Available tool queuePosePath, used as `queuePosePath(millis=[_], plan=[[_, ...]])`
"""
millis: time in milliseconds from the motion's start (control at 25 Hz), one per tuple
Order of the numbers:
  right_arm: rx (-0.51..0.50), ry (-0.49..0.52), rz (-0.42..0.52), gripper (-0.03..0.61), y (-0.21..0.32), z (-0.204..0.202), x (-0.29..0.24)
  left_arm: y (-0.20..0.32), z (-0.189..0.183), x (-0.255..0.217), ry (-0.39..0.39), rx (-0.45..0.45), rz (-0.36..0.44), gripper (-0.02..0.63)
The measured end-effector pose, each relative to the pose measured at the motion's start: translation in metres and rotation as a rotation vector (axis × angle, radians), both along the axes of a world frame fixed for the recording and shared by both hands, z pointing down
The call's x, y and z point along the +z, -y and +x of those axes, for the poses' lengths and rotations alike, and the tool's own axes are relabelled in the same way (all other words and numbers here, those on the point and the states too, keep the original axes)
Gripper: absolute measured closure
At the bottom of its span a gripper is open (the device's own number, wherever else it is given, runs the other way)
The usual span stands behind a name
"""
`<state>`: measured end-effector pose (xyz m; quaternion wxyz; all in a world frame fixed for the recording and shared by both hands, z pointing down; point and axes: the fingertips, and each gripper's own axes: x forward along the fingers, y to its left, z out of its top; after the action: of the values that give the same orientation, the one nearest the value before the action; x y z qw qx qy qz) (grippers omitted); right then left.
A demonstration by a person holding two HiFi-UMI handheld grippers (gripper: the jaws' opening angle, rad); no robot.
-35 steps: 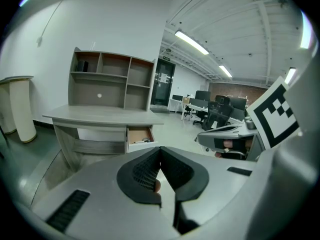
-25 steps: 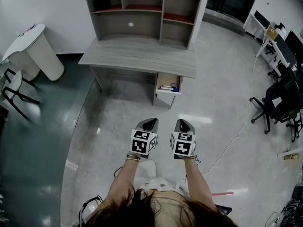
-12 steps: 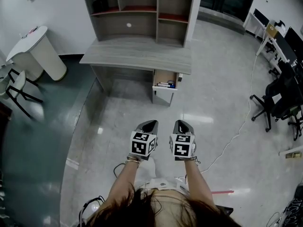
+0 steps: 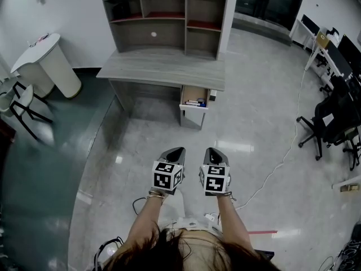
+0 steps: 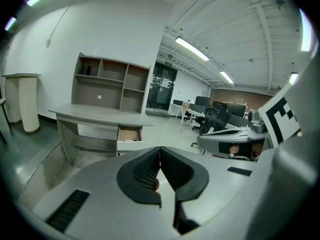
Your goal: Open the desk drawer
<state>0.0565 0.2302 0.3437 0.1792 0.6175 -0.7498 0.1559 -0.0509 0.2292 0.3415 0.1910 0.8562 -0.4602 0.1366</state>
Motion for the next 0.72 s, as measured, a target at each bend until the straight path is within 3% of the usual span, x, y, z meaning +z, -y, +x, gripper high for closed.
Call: queuePosePath(millis=[720], plan=[[-0.002, 0.041, 0.022, 0.558, -0.058, 0.015, 0.0, -0.054, 0.012, -0.01, 0.08, -0.065, 0.093, 0.603]])
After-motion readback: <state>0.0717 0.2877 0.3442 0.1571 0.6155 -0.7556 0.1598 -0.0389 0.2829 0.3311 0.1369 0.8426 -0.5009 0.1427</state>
